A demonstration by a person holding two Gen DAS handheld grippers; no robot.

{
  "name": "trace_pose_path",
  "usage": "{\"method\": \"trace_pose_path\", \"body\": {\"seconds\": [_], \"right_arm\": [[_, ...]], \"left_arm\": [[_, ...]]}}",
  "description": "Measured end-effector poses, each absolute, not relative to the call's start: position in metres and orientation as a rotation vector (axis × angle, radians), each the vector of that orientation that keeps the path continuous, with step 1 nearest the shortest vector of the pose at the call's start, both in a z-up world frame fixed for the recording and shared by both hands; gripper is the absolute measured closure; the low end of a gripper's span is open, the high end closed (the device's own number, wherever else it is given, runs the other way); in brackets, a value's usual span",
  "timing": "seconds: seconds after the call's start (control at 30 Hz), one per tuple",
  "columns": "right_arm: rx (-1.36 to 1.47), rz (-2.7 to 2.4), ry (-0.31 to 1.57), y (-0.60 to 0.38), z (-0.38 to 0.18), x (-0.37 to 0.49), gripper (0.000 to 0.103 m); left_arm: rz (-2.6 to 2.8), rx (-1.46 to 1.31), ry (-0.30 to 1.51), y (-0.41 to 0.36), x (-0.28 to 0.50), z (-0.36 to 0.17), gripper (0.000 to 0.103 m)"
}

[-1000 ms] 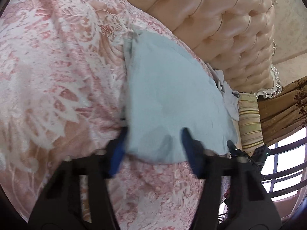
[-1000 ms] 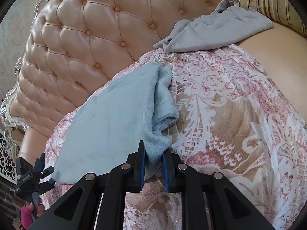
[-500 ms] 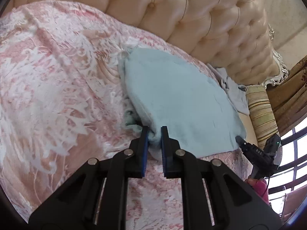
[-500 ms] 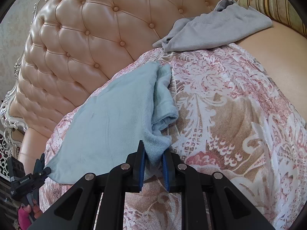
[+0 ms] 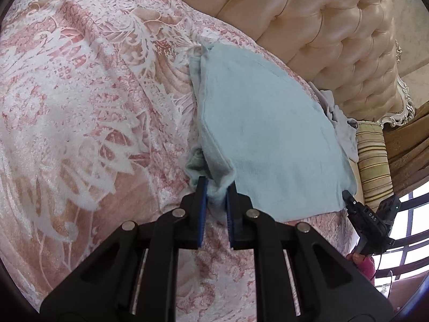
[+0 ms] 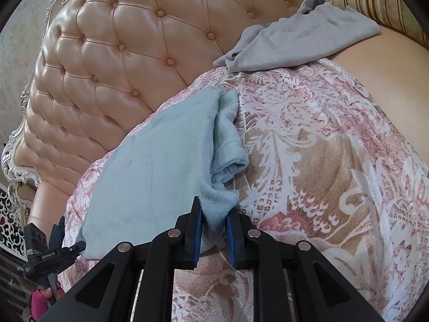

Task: Fold clothes
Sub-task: 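Lift the folded shirt with both tools and carry it along the bed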

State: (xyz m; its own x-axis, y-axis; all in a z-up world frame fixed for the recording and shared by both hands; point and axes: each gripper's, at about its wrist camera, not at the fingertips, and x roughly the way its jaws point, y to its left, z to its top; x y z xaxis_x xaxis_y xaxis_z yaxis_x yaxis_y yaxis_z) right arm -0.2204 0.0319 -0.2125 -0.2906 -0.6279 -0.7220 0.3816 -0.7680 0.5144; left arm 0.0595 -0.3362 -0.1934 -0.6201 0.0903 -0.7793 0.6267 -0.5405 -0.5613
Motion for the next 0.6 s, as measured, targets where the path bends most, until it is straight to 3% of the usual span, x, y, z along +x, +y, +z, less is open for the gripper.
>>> {"method": "trace_pose_path", "body": {"seconds": [0.37, 0.6], "right_arm": [[1.360, -2.120, -0.247, 0.024, -0.208, -0.217, 0.084], [1.314, -2.143, -0.227, 0.022, -0.201, -0.213, 0.093]], "left_arm": [[-2.270, 1.085, 1.340, -0.338, 0.067, -0.199, 0.094], [-2.283, 1.039, 1.355, -0.339, 0.070, -0.194, 0.095]]}}
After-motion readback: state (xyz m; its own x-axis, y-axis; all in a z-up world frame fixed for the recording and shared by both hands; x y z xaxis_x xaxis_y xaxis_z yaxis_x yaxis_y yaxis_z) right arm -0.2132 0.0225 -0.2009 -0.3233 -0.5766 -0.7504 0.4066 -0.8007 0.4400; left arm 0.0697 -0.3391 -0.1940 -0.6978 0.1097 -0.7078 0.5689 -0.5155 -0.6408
